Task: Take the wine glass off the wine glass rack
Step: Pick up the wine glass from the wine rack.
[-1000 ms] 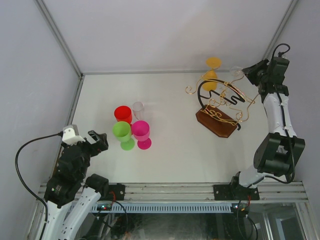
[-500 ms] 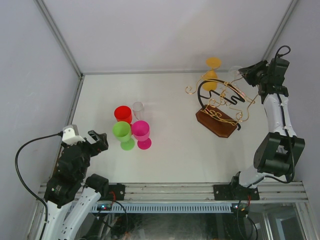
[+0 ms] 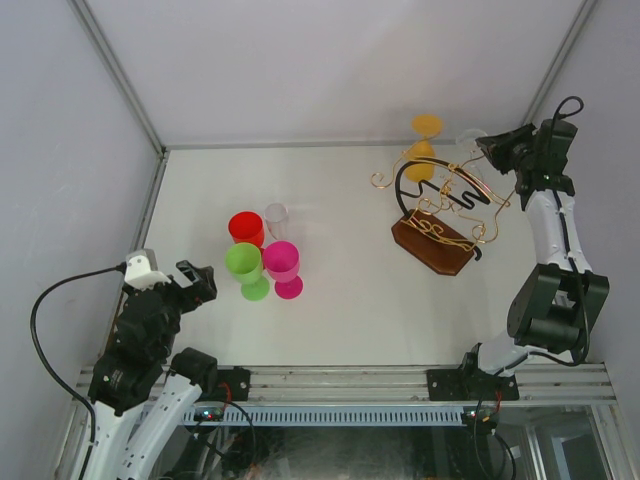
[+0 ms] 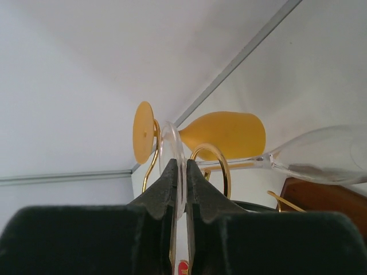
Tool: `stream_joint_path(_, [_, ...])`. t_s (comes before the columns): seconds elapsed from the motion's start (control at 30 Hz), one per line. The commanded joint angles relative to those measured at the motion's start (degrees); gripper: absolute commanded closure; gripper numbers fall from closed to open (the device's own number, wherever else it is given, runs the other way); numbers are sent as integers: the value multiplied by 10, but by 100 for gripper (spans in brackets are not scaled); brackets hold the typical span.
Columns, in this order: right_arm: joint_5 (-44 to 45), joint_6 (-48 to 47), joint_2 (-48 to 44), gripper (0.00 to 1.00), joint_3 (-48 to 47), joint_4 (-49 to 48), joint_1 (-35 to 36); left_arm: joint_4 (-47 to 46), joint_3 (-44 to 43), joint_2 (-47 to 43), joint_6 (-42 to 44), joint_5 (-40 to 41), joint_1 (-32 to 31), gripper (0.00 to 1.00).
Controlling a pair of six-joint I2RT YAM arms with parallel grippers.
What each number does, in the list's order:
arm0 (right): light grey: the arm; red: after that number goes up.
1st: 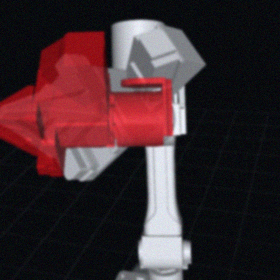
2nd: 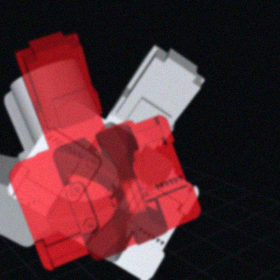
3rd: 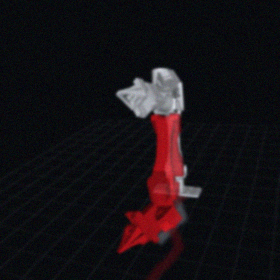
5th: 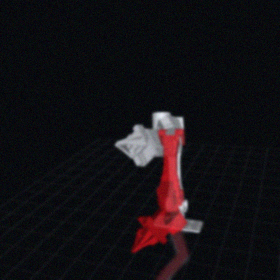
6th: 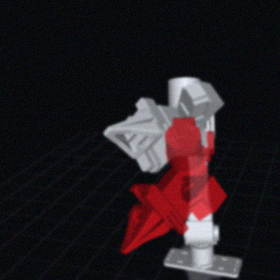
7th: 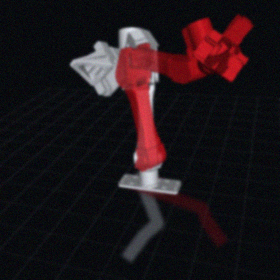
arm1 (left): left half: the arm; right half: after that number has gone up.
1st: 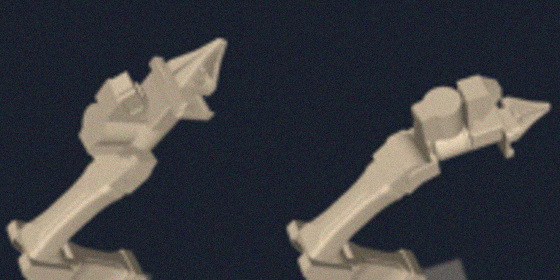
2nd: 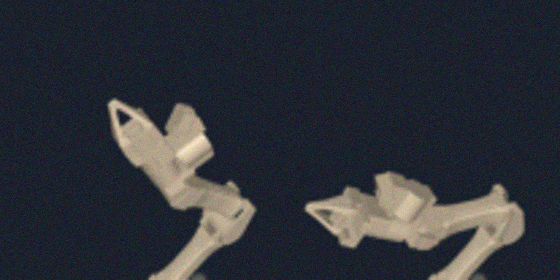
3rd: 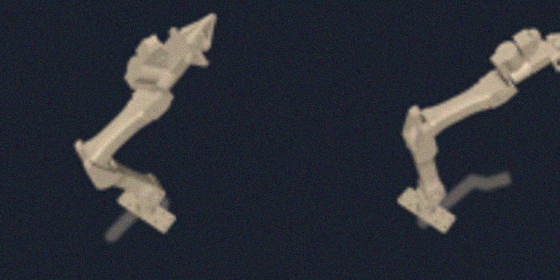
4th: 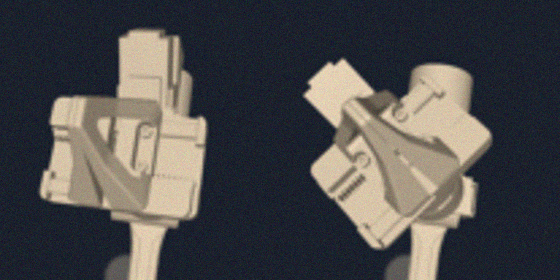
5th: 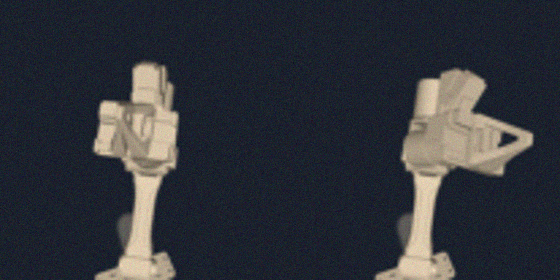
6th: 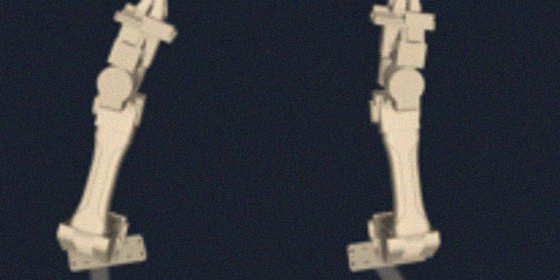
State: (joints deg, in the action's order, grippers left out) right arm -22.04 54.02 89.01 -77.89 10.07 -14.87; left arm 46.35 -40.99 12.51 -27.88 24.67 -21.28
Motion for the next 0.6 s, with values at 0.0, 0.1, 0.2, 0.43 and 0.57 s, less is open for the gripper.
stream_joint_path(0.0, [0,47,-33,100,-1,-57,2,-24,10,10,-2,-9,5,0])
stream_joint_path(0.1, [9,57,-42,100,4,-65,2,-24,9,13,-1,-9,5,0])
stream_joint_path(0.2, [28,56,-56,100,14,-72,0,-24,9,12,-2,-8,5,0])
stream_joint_path(0.43, [32,66,-57,100,19,-91,-14,-24,10,13,-2,-9,5,0])
stream_joint_path(0.57, [37,68,-57,100,19,-93,-17,-24,9,14,-2,-9,5,0])
